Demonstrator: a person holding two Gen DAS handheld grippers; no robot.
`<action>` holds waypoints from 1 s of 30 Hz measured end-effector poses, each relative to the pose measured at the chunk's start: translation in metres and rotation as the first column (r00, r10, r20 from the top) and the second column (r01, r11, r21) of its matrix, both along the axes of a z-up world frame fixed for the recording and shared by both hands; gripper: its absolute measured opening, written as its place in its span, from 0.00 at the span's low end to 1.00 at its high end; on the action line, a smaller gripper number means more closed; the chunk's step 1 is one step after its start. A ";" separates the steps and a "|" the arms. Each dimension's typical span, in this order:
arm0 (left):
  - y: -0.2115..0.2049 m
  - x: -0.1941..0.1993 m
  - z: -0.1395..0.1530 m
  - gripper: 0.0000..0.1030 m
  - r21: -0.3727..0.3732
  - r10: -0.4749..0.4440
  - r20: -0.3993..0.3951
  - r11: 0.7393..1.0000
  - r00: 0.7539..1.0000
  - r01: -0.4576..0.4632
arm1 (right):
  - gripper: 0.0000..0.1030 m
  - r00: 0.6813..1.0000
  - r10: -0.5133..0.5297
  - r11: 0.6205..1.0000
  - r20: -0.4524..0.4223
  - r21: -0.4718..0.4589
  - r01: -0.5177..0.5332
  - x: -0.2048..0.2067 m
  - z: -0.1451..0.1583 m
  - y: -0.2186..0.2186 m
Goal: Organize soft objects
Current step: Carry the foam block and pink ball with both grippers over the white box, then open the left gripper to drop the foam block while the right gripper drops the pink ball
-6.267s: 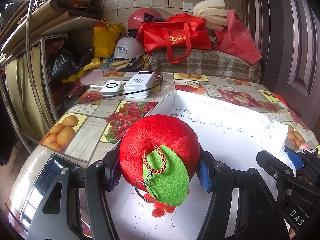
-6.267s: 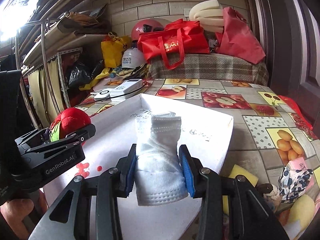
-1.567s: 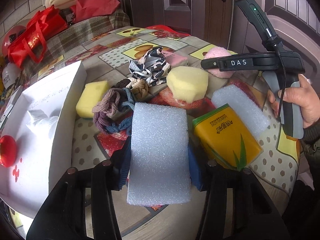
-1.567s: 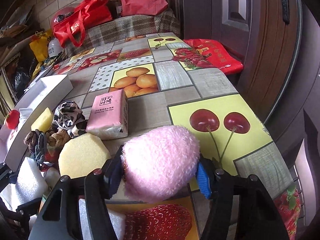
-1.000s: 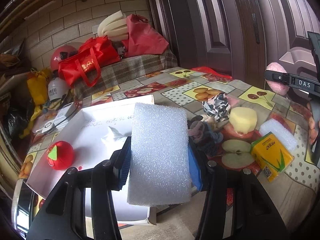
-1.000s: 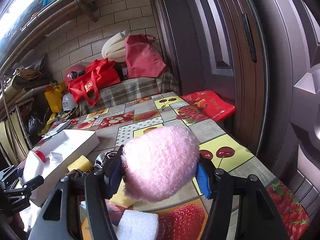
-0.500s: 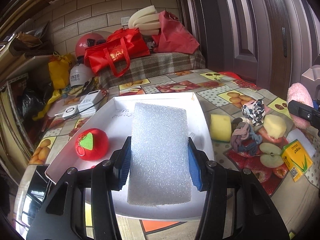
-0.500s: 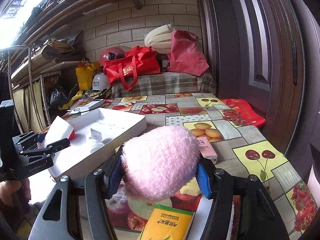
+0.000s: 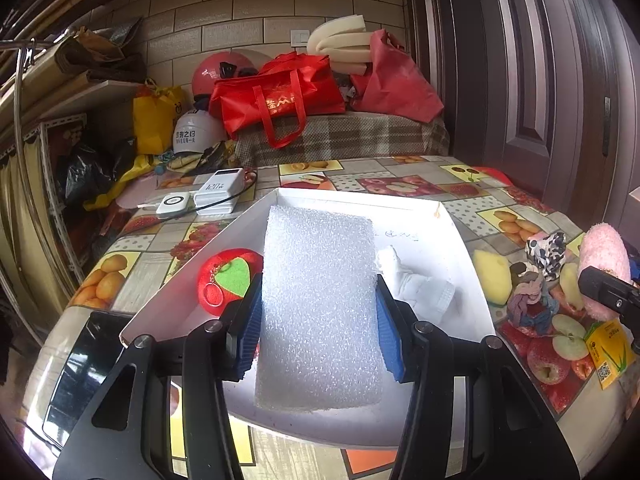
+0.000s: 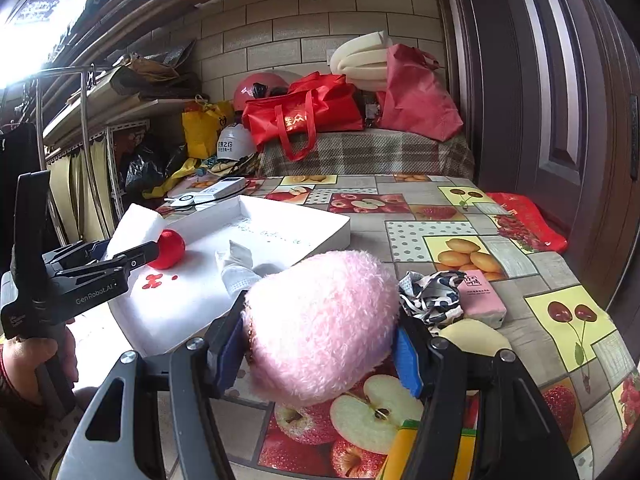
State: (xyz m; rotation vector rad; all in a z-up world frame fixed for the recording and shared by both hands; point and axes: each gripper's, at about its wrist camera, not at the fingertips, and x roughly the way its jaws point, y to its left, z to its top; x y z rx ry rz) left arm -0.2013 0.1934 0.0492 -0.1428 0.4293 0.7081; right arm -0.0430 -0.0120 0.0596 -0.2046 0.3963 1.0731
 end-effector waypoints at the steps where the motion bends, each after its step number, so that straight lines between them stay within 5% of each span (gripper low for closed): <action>1: 0.000 -0.001 0.000 0.49 0.002 0.004 0.002 1.000 1.000 -0.004 | 0.61 1.000 0.003 1.000 -0.005 -0.001 -0.003 -0.001 0.000 0.003; 15: 0.028 -0.006 -0.001 0.49 0.014 0.121 0.010 0.993 0.993 -0.121 | 0.61 0.995 0.090 0.996 -0.049 -0.019 -0.091 -0.017 -0.010 0.045; 23: 0.052 -0.001 -0.003 0.49 -0.019 0.175 -0.002 0.984 0.985 -0.175 | 0.62 0.986 0.169 0.985 0.005 -0.046 -0.168 -0.046 -0.010 0.092; 30: 0.063 0.007 -0.004 0.49 -0.020 0.199 -0.023 0.980 0.980 -0.200 | 0.62 0.989 0.150 0.986 -0.004 -0.076 -0.150 -0.040 -0.012 0.128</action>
